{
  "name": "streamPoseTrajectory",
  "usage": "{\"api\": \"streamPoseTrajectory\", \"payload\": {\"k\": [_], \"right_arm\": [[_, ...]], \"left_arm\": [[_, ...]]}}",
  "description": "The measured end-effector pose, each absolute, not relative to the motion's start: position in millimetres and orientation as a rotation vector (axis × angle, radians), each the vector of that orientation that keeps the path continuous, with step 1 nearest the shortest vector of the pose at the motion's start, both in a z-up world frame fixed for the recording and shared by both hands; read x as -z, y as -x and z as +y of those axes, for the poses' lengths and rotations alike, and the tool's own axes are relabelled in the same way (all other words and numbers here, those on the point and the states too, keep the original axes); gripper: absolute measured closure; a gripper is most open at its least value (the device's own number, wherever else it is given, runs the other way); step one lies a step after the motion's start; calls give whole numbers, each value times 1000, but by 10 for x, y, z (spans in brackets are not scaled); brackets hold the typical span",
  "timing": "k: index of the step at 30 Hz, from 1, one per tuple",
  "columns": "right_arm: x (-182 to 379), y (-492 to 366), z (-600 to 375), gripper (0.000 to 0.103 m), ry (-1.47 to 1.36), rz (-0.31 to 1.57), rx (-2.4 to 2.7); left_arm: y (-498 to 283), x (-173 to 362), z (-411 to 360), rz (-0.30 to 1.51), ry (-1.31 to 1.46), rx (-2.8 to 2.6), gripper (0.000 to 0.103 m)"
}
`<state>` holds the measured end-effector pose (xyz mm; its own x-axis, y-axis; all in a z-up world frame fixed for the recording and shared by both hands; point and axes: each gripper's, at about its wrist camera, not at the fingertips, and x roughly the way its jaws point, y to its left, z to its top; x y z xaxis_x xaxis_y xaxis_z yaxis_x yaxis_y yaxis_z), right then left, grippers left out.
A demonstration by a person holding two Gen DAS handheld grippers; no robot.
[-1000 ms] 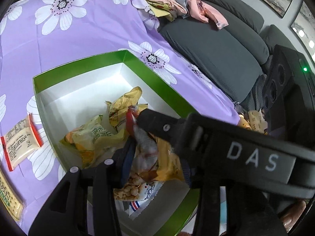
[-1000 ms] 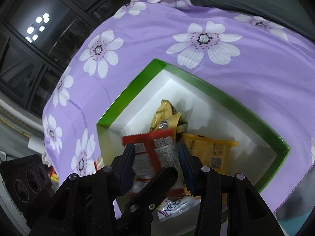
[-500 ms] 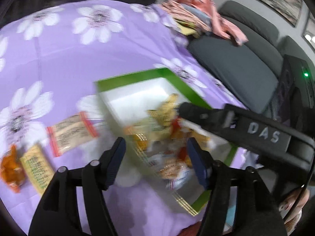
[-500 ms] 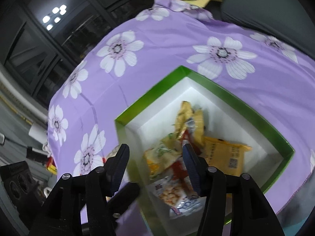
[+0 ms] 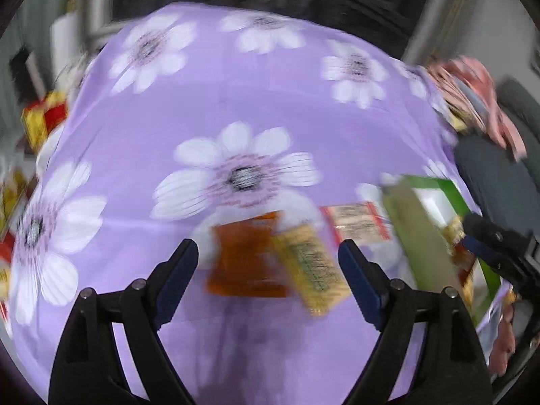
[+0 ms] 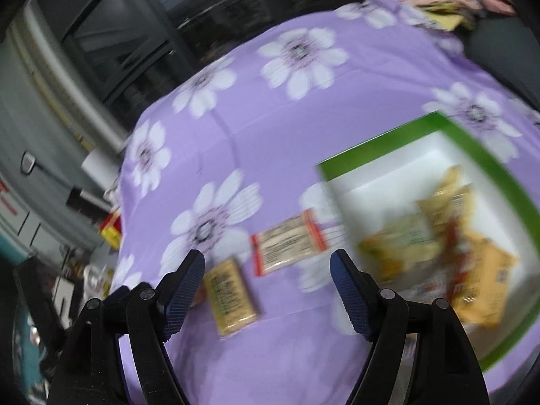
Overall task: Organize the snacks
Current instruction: 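Return the right gripper to the snacks and grasp the orange bag, then lift the orange bag with the right gripper and carry it toward the box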
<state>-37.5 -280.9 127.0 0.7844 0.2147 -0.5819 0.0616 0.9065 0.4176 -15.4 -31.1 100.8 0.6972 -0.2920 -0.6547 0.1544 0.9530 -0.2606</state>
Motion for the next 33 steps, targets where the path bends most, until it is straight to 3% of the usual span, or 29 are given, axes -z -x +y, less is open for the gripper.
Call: {"api": "streamPoseTrajectory", "payload": {"k": [9,13,15,17,20,33], "right_arm": [[-928,-301,-1933,26,-466,929,-352],[-752,-559,-1664,27,-441,993,-376],[-644,-672,-1568,36,-419,1034,-374],[-549,-750,-1481,52,-369,1078,-402],[-388,-782,-1497,52,-448,1105,-469],[-458,-466,-1568,52,-484,1004,-530]], "left_arm": [[-289,-571,-26,943,374,314,20],[-322,-476,-111,975,347,347,38],[-339,-433,-144,976,341,356,47],[-356,-392,-160,975,349,356,53],[-360,-377,-174,975,360,381,63],[-33,-548,-333,835,247,352,67]]}}
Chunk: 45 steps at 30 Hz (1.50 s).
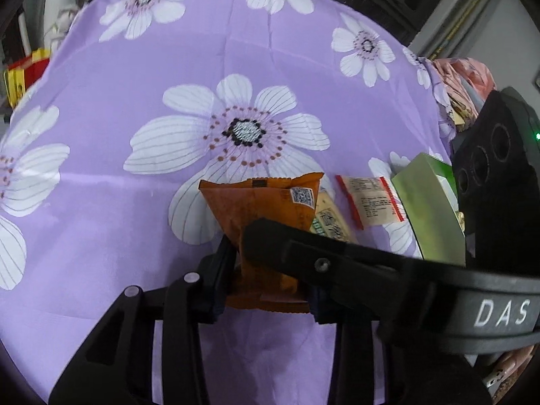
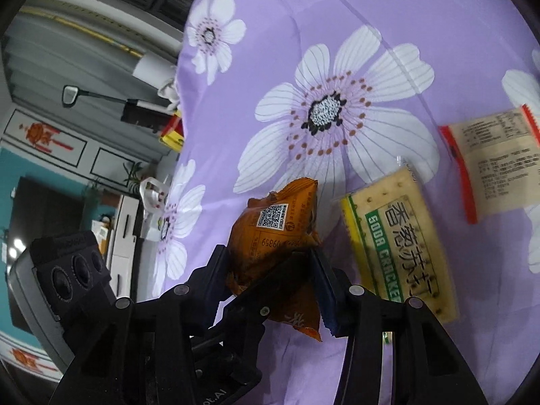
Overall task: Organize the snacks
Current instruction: 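Lift the orange bag with the right gripper and carry it toward the box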
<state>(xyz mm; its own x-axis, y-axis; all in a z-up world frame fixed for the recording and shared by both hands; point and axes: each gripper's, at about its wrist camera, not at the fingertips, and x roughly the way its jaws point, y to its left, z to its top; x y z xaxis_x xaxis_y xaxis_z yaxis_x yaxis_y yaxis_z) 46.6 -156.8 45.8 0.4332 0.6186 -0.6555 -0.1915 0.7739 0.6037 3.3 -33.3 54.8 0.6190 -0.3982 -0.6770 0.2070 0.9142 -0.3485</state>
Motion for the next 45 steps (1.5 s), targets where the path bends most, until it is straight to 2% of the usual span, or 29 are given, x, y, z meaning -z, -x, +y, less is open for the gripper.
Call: {"api": "streamPoseTrajectory", "payload": {"k": [21,35,45], "right_arm": [[-846,-71,-1618,52,-402,732,-537],[-996,110,-1622,52,-360,633,-535],[-1292,241,-1888,52,-360,555,-515]], "left_arm": [[353,-833,-477,547,199,353,67],[509,-951,-497,444,193,365,67],[555,-1275,-789,383,146,414,67]]}}
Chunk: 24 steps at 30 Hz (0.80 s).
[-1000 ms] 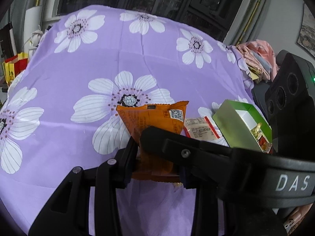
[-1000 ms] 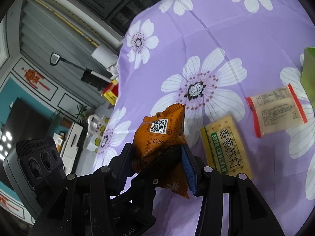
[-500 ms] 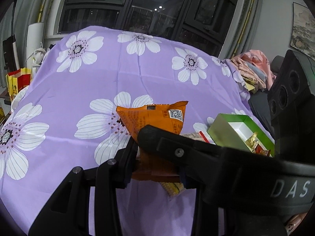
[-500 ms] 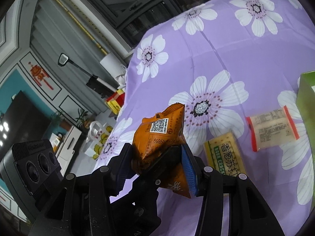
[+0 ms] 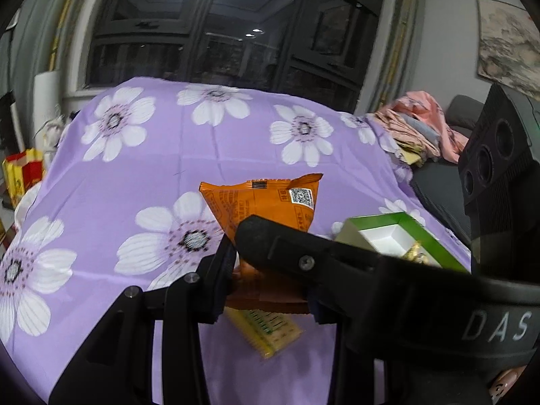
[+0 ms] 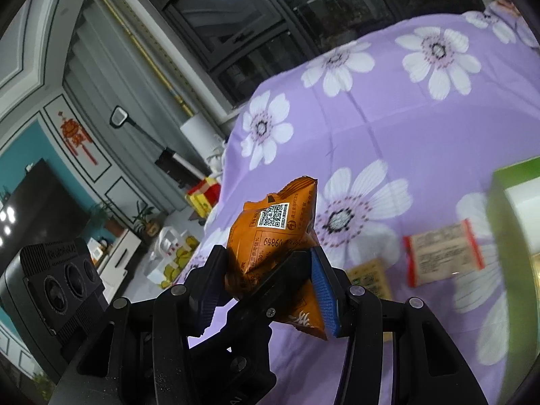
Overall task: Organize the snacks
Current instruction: 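Lift the orange bag with the right gripper and carry it toward the box, then lower the orange bag into the box and open the right gripper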
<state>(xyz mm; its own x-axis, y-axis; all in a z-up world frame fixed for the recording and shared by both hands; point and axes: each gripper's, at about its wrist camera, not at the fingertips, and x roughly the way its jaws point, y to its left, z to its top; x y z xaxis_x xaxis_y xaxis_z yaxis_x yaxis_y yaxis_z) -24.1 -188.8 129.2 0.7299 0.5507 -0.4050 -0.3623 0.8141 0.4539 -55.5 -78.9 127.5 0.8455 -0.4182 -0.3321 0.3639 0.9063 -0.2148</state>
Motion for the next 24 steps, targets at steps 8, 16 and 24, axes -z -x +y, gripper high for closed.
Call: {"api": "streamPoseTrajectory", "payload": {"k": [8,16,24], "right_arm": [[-1532,402,-2521,52,-402,489,-397],[-1522,490,-3331,51,-529,488,-226],[-1346,453,-3817,50,-632,535,-105]], "left_arm": [[519,-1520,-1417,363,95,538,67],[407,-1546,-2220,432,47,681,67],[249,-1366,-2730,544,39,776,67]]}}
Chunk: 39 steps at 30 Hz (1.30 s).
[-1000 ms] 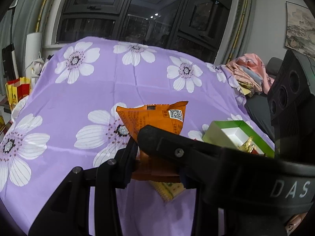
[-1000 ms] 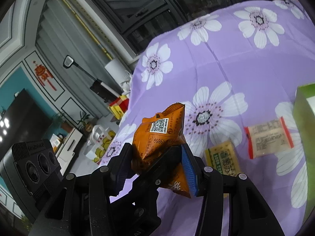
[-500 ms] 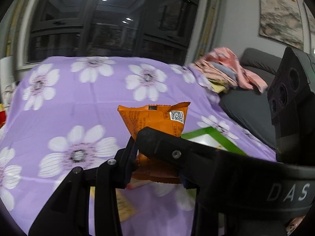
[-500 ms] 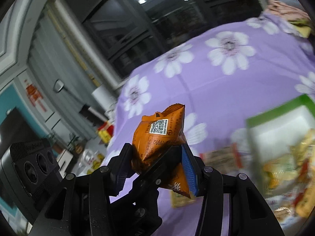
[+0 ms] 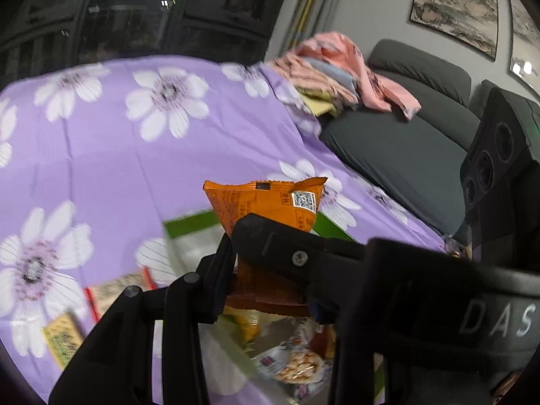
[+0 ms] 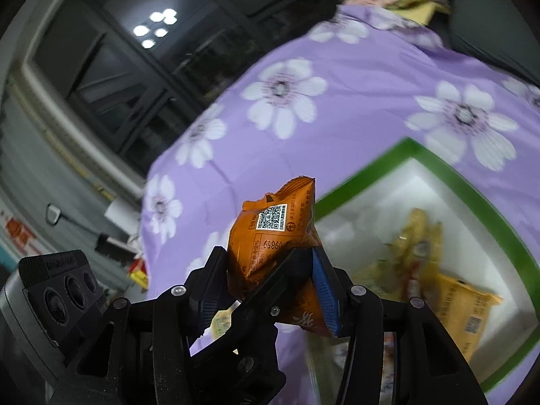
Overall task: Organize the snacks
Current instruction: 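Lower the orange bag into the box and open the right gripper, then move the right gripper to the yellow soda cracker pack and grasp it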
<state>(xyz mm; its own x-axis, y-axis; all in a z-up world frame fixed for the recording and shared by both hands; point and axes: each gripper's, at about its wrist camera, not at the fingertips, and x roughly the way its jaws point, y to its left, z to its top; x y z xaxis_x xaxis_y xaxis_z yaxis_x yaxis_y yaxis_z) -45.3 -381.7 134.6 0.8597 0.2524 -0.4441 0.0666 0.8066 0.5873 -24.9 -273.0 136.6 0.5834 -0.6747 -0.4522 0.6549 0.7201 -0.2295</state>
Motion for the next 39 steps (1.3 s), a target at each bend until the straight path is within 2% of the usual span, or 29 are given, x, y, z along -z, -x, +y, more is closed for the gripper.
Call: {"api": "streamPoseTrajectory", "payload": {"k": [10,20,24,27,28,29,30,32,39], "right_arm": [[-1070,326,-4108,50,-716,657,17],[-954,290,-4222,50,-770,693,83],[-965,288,-4238,50,-762,702,122],[-1011,312,-4218,50,-746,687,132],[-1029,319,-4209,50,-743,678,132],[-1054,332,-4194,50,-735,667,133],[-1088,349,-4168,48,-721,654,137],[-1143,367,-4118,37,-694,630,144],[-1357,408,-3788,28,-554,564,127]], "left_arm": [[73,-1099,-3031,715,68,820,67],[9,-987,-3150,797,72,814,66],[21,-984,-3126,806,86,803,63],[68,-1059,-3043,772,77,797,55],[83,-1075,-3006,760,71,788,46],[101,-1099,-2959,745,69,778,43],[117,-1120,-2906,731,72,770,43],[134,-1167,-2760,715,87,760,42],[166,-1266,-2101,684,129,620,24]]}}
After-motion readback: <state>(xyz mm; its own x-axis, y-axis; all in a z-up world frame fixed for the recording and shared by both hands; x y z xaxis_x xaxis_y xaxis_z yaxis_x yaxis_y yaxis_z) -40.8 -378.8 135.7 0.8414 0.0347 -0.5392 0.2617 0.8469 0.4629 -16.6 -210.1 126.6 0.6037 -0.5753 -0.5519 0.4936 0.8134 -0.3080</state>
